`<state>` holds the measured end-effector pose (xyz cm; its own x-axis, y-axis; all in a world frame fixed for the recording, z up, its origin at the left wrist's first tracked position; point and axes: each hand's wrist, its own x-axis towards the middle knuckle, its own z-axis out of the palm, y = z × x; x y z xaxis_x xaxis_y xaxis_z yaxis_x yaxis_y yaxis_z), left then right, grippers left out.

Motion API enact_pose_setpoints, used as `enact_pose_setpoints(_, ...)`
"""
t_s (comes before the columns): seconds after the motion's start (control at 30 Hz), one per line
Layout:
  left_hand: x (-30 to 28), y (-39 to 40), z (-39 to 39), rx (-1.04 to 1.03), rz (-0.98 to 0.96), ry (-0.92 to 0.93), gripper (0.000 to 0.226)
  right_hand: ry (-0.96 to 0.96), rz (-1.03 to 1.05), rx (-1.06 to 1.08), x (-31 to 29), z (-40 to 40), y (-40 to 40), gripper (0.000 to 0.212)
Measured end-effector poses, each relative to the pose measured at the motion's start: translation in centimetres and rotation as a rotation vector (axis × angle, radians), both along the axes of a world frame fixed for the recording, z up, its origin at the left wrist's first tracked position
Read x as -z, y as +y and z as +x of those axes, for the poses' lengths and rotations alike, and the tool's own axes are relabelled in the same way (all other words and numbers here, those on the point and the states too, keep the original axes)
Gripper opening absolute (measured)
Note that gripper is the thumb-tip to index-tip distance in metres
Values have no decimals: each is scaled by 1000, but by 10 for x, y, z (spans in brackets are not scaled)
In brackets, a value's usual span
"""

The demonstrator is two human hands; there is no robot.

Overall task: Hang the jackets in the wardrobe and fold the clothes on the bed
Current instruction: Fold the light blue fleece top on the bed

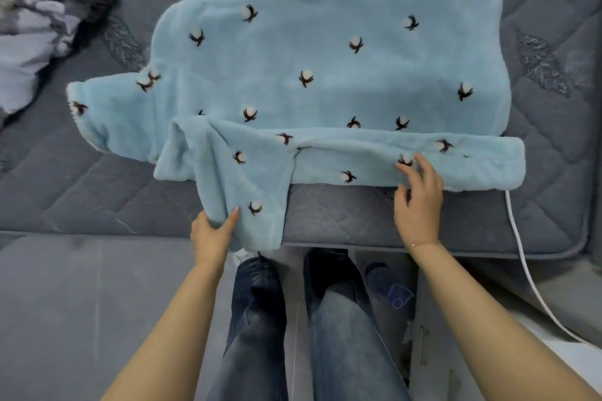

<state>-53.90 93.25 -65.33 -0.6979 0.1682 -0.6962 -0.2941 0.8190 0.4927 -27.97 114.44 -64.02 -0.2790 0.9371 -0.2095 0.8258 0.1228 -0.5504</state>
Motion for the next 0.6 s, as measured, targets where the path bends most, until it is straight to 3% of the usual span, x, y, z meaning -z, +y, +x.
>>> enact_pose_setpoints(0.1,1,2,-1,12,9,21,38,-148,107,-26,5,11,32,42)
enact_pose_setpoints(0.2,-13,18,-4,81,140,-36,37,-337,6,-133,6,23,82,40)
enact_pose_setpoints(0.27,-33,31,-2,151,212,-103,35,-441,-2,-317,4,23,103,27)
enact_pose_setpoints(0.33,-54,44,-4,159,287,-135,32,-418,88,-396,-1,21,120,13)
enact_pose_setpoints(0.47,-90,87,-26,-15,518,-215,31,-327,270,-294,-6,12,157,12)
enact_pose_setpoints(0.6,-93,142,-47,-254,606,-447,37,-436,-2,-283,7,-10,159,35)
